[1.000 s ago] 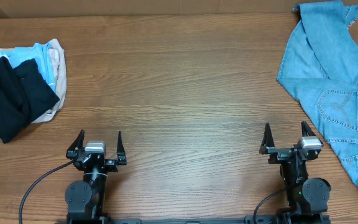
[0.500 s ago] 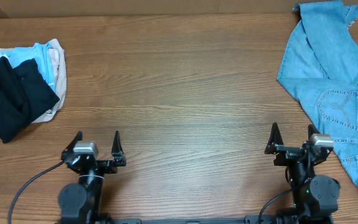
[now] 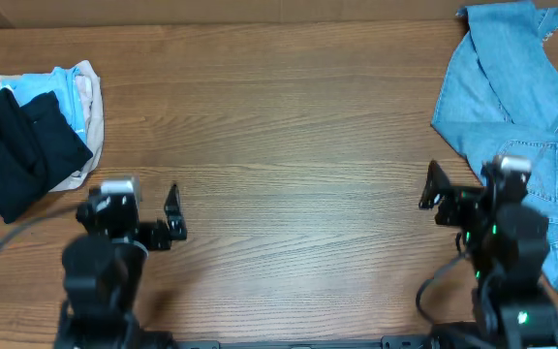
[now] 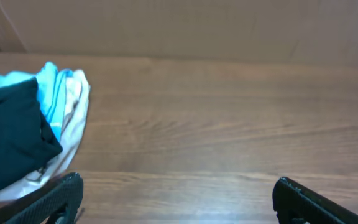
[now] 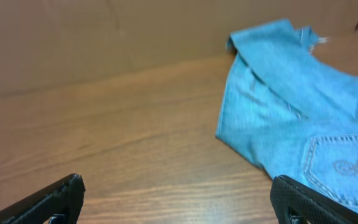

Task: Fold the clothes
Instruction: 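Raise both arms and move the right gripper toward the crumpled jeans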

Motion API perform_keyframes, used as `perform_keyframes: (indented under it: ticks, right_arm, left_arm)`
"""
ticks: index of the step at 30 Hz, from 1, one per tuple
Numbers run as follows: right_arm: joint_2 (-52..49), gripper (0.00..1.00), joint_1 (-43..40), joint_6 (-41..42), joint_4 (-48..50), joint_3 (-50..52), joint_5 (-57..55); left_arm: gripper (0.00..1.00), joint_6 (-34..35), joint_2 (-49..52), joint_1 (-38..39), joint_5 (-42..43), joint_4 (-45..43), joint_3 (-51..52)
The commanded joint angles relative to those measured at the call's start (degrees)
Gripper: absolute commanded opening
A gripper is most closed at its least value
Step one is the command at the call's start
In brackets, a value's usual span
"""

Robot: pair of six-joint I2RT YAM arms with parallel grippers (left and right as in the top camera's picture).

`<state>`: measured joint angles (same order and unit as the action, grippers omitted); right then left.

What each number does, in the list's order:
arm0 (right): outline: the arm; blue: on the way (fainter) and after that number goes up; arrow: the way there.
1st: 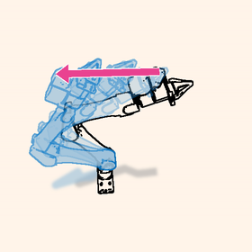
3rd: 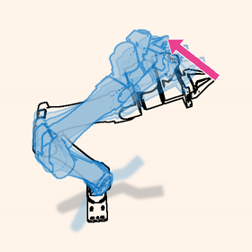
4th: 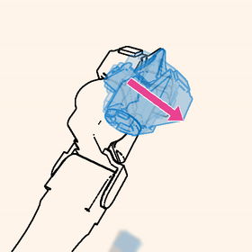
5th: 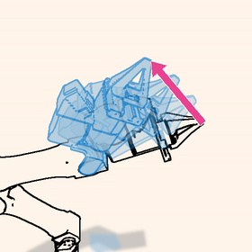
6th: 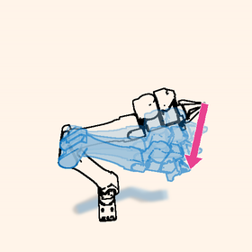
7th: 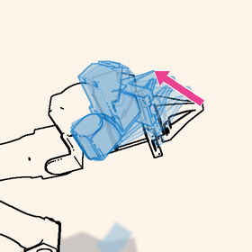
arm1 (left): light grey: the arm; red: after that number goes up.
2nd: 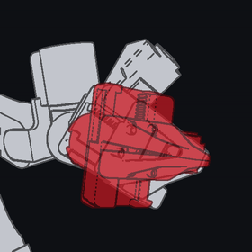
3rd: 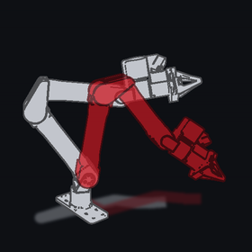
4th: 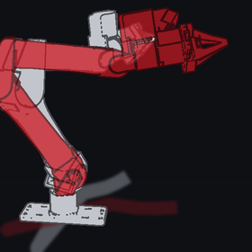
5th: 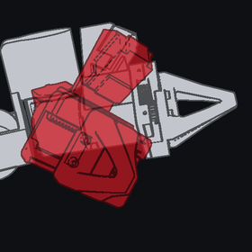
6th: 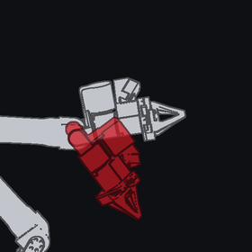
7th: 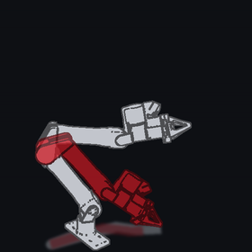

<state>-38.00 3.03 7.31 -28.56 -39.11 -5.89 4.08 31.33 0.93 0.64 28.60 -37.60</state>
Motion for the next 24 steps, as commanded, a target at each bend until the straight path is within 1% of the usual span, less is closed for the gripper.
perform_keyframes:
  ticks: [1,4,6,8,11,12,15,19,24]
  right_arm:
    - [-8.3,1.0,-0.7,0.4,-2.4,-8.7,-0.5]
    - [-17.5,1.0,-2.8,0.5,-8.4,-16.9,0.5]
    - [-23.6,1.0,-5.1,0.4,-13.0,-22.7,2.7]
    - [-29.2,1.0,-7.8,0.4,-16.8,-28.1,5.4]
    - [-36.9,1.0,-12.0,-0.3,-19.2,-35.0,12.0]
    - [-38.3,1.0,-12.9,-1.1,-19.1,-36.2,12.2]
    - [-42.5,1.0,-17.4,-1.4,-15.4,-37.9,11.3]
    - [-47.9,1.0,-24.7,1.8,-7.9,-37.9,10.1]
    - [-55.7,1.0,-33.3,5.0,-0.3,-37.9,3.2]
  left_arm:
    - [1.0,-1.6,7.9,-0.2,0.5,3.5,-7.4]
    - [1.0,-3.3,15.3,-0.2,2.3,9.3,-13.4]
    - [1.0,-4.0,19.5,-0.2,3.9,13.0,-17.3]
    - [1.0,-3.8,22.7,-0.2,3.9,16.5,-20.6]
    - [1.0,-1.7,26.2,-0.2,4.3,19.4,-24.2]
    - [1.0,-1.4,26.8,-0.2,5.1,19.6,-25.0]
    - [1.0,-1.5,27.7,-0.2,6.9,18.9,-25.9]
    - [1.0,-1.5,27.8,-0.2,6.9,18.9,-25.9]
    - [1.0,-1.4,27.8,-0.2,6.9,19.5,-25.9]
